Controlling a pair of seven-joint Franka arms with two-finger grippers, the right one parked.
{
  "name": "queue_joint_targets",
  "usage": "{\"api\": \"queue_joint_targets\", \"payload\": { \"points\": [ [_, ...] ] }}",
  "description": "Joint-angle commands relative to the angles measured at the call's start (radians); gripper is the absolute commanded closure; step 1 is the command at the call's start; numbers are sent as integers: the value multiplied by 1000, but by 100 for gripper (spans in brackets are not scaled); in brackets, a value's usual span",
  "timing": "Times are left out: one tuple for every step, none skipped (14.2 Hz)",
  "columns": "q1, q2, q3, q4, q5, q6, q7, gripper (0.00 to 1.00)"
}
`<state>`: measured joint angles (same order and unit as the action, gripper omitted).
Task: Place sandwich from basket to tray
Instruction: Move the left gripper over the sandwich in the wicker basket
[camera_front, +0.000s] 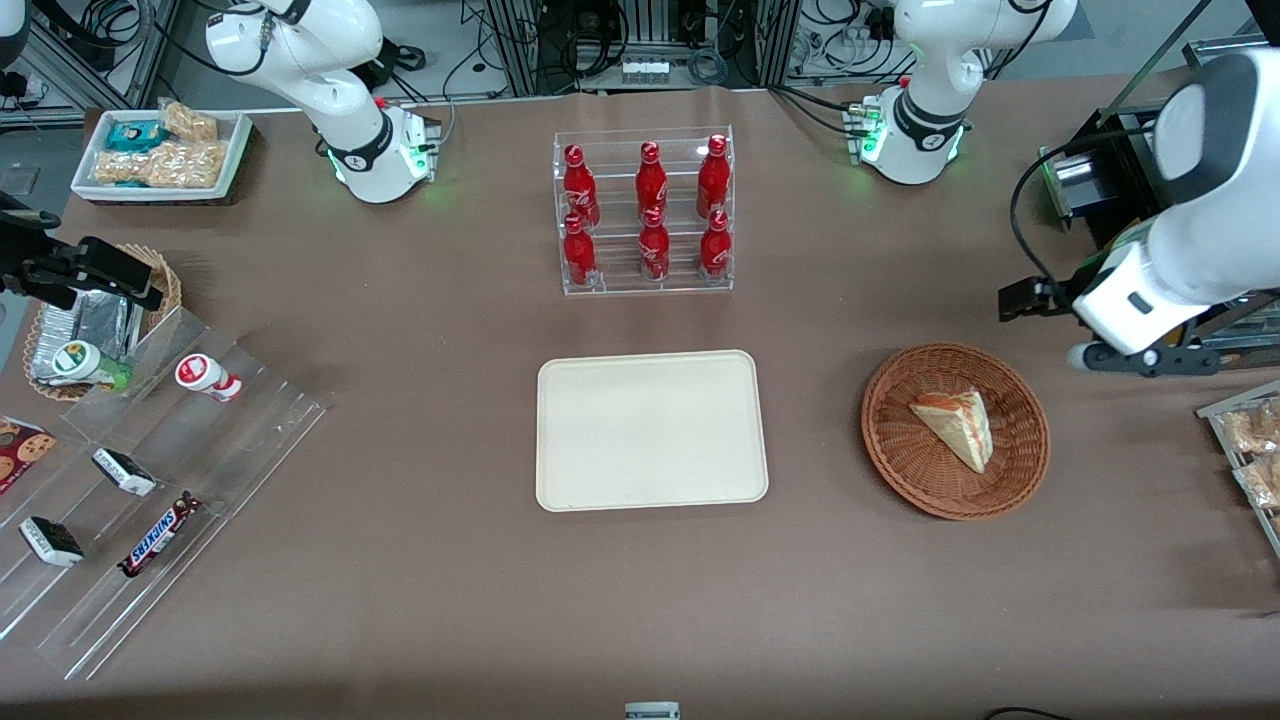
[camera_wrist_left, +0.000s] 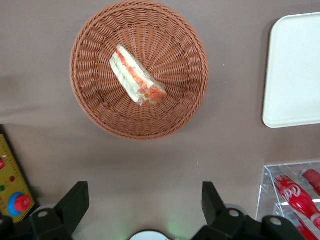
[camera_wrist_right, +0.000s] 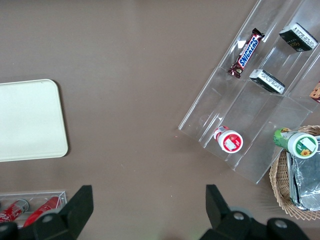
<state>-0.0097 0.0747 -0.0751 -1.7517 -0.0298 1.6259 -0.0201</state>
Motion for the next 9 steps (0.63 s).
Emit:
{"api": "queue_joint_targets", "payload": {
  "points": [
    [7,-33,0,-141,1,141,-18,0],
    [8,-30,1,-187,2,200,-20,0],
    [10,-29,5,-239,2,274,-27,0],
    [29,-30,5,-297,4,360,-49,0],
    [40,-30,5,-348,4,438,-64,0],
    [42,-27,5,-397,4,521,-82,0],
    [42,-24,5,-434,4,591,-127,0],
    [42,-18,6,-459,4,641,-200,0],
    [42,-6,6,-466,4,675,-304,0]
  ]
}}
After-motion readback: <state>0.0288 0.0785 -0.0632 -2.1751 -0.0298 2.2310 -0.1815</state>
